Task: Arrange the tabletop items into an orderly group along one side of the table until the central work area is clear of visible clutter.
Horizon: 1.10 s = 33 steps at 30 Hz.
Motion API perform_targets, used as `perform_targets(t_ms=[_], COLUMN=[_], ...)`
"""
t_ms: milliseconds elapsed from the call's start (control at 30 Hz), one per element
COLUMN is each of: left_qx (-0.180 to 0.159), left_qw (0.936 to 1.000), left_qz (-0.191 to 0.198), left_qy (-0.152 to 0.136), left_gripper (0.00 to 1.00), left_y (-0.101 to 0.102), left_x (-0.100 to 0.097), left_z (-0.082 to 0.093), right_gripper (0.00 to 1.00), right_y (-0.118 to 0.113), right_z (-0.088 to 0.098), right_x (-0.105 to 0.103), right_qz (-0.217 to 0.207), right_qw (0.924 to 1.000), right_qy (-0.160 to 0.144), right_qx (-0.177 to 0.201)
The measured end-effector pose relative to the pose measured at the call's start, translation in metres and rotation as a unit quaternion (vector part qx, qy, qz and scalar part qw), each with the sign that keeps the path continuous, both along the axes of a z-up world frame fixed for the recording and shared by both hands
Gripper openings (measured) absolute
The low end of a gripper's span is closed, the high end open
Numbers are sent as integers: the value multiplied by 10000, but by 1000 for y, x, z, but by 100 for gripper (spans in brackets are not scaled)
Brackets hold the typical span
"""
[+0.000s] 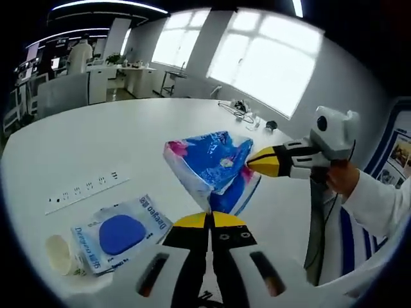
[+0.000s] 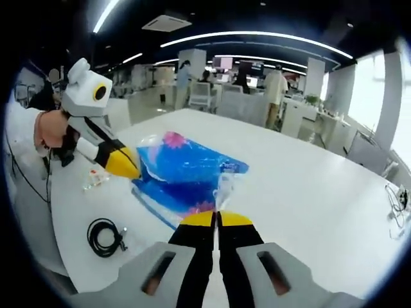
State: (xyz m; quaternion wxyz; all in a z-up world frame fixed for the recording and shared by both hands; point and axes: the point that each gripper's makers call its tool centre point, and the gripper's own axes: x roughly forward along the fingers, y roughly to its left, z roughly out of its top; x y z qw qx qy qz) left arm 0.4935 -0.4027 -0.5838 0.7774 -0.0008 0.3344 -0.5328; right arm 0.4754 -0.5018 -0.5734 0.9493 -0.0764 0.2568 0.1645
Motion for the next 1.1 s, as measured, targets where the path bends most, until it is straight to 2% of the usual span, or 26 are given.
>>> perform_targets(t_ms=[333, 700, 900, 1100], left_qx=[131, 453, 532, 602], left_qw=[9995, 9970, 9952, 9936], left_qz=[-18, 177, 264, 294], left_qy=[276, 602, 781, 906], left_gripper=[0, 0, 0, 0], left_y=[-23, -34, -38, -42], left_x=[14, 33, 43, 46], left_z=[-31, -77, -96, -110], right_gripper=[0, 0, 0, 0], right_y=[-23, -33, -40, -44], right_z=[-29, -70, -93, -108], right_x=[8, 29, 38, 42], right_qz=[-143, -188, -210, -260], right_qw=[9995, 9982, 9970, 9960], right_qy=[275, 572, 734, 833], right_qx=[-35, 55, 105, 166])
